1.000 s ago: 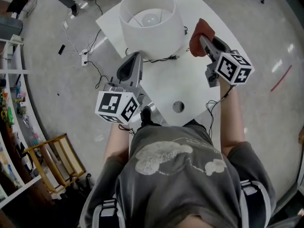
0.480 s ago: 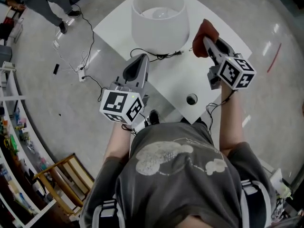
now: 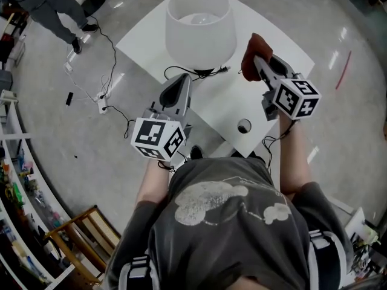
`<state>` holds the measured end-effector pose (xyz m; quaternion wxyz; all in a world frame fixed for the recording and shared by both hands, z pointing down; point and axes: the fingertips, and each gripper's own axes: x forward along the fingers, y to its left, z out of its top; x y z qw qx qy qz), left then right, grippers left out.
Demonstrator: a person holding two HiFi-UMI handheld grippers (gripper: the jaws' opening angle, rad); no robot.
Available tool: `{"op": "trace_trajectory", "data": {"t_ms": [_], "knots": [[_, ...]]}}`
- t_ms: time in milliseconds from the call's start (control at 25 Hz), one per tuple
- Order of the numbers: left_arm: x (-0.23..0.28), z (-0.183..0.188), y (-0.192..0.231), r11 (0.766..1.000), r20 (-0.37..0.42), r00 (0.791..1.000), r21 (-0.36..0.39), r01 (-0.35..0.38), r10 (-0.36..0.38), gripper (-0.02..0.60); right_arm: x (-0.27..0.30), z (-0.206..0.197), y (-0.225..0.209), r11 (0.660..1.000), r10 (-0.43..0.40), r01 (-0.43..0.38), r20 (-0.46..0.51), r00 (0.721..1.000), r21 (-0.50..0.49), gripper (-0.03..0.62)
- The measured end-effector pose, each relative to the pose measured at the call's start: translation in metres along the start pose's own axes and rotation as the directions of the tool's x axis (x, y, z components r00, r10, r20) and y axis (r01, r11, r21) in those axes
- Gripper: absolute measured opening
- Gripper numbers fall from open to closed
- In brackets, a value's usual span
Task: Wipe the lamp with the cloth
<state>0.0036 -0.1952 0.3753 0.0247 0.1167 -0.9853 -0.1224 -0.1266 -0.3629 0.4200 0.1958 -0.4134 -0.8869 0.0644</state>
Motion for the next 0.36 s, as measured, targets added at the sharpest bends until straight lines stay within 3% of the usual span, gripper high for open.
{"op": "trace_trajectory", "data": {"t_ms": [360], "knots": [[-0.008,0.007,0.010,1.000,0.014,1.000,-0.004,0.004,-0.004,0.008,0.004,-0.013,0.013,1.000,-0.008,0.008,-0.010,1.000,0.023,0.091]]}}
